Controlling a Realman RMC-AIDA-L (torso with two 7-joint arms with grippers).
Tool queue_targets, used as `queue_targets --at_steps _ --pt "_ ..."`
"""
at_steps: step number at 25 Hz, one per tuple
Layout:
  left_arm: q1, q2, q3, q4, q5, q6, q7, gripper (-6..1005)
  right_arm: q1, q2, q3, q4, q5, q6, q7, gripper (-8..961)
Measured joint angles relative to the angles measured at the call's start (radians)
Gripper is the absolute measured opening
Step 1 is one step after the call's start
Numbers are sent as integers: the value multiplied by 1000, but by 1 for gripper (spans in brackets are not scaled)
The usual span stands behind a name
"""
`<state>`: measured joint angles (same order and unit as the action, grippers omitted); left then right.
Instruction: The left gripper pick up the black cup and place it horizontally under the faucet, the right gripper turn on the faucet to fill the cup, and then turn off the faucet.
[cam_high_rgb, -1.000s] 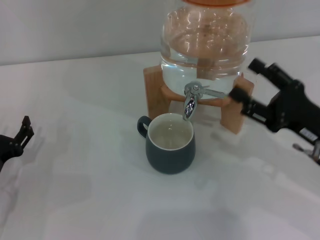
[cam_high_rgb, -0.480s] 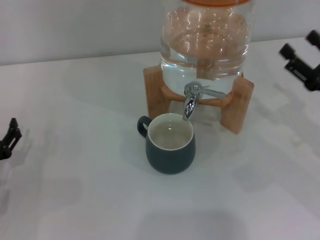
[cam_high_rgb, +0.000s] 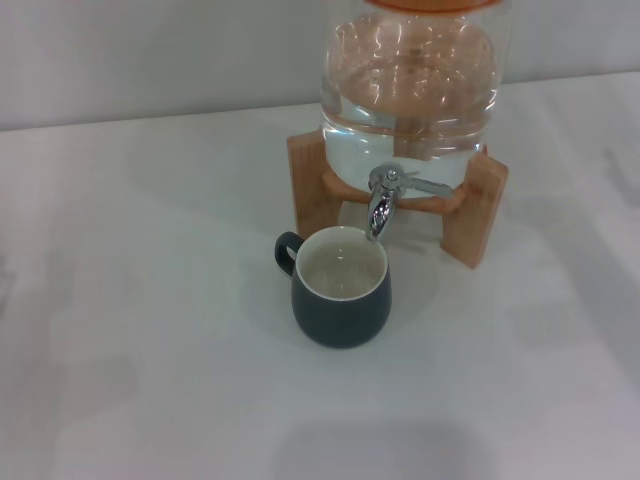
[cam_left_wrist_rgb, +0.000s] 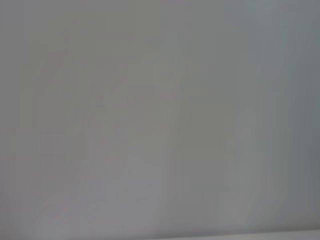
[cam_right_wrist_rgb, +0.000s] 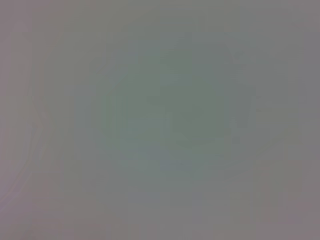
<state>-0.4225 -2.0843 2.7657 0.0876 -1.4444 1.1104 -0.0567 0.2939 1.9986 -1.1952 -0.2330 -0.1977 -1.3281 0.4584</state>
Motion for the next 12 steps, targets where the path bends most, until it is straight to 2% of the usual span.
queue_targets --at_steps 2,6,12 --pt "-3 0 0 0 -27 0 1 886 2 6 69 0 0 23 -50 868" --pt "-7 -1 0 4 -94 0 1 886 6 7 124 -2 0 54 -106 868" --pt "-7 -2 0 1 -129 -10 2 886 13 4 141 -2 -2 103 -181 868"
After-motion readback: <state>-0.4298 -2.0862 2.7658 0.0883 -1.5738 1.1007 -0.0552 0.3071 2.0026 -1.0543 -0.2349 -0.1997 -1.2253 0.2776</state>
